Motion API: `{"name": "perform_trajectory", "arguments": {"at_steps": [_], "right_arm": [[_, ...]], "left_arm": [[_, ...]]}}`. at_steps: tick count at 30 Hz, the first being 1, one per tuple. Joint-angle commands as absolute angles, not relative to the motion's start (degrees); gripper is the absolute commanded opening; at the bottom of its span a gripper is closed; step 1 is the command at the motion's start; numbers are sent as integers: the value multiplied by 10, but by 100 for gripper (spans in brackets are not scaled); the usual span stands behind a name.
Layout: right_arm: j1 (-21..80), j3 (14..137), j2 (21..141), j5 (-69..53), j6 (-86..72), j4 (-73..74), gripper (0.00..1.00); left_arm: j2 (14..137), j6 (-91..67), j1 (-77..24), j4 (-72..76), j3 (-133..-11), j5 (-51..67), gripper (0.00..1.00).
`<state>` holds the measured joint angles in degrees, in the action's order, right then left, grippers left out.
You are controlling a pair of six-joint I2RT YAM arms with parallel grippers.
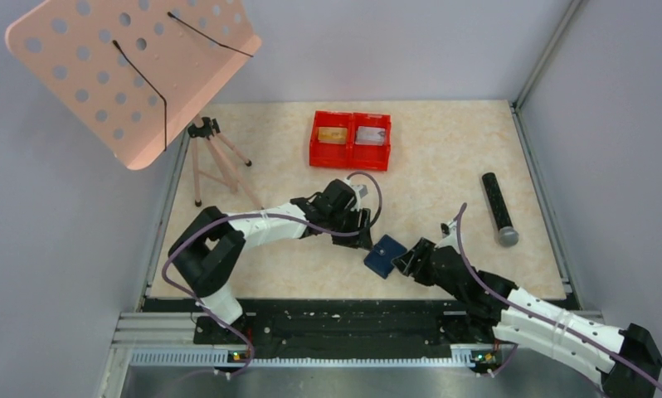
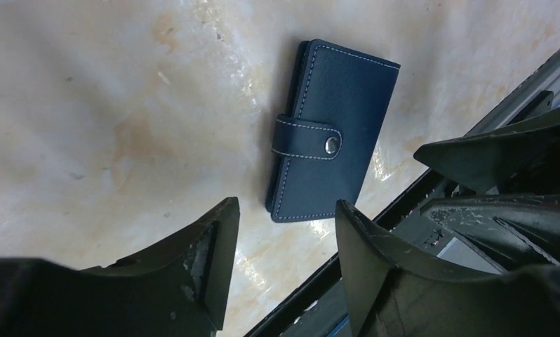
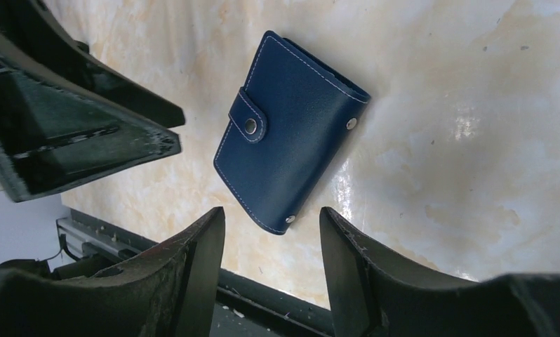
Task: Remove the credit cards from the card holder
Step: Move the card holder to the center of the board, then open the card holder at the center of the board.
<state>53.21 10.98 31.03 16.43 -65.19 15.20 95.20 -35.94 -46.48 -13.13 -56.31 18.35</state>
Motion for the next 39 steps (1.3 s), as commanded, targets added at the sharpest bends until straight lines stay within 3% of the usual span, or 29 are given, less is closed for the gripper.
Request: {"name": "perform_trajectory", "arguments": {"at_steps": [1, 23, 26, 33, 39], "right_arm": [[537, 97, 290, 169, -670, 133, 53], [536, 72, 288, 201, -656, 118, 60], [535, 72, 291, 218, -615, 117, 65], [478, 98, 304, 158, -521, 94, 66], [385, 91, 367, 14, -503, 6, 62]], "left_arm": [[977, -366, -474, -76, -586, 216, 57], [991, -426, -542, 28, -492, 223, 32], [984, -432, -544, 32, -482, 213, 31], [922, -453, -544, 7, -475, 141, 34], [911, -457, -542, -40, -505, 95, 42]]}}
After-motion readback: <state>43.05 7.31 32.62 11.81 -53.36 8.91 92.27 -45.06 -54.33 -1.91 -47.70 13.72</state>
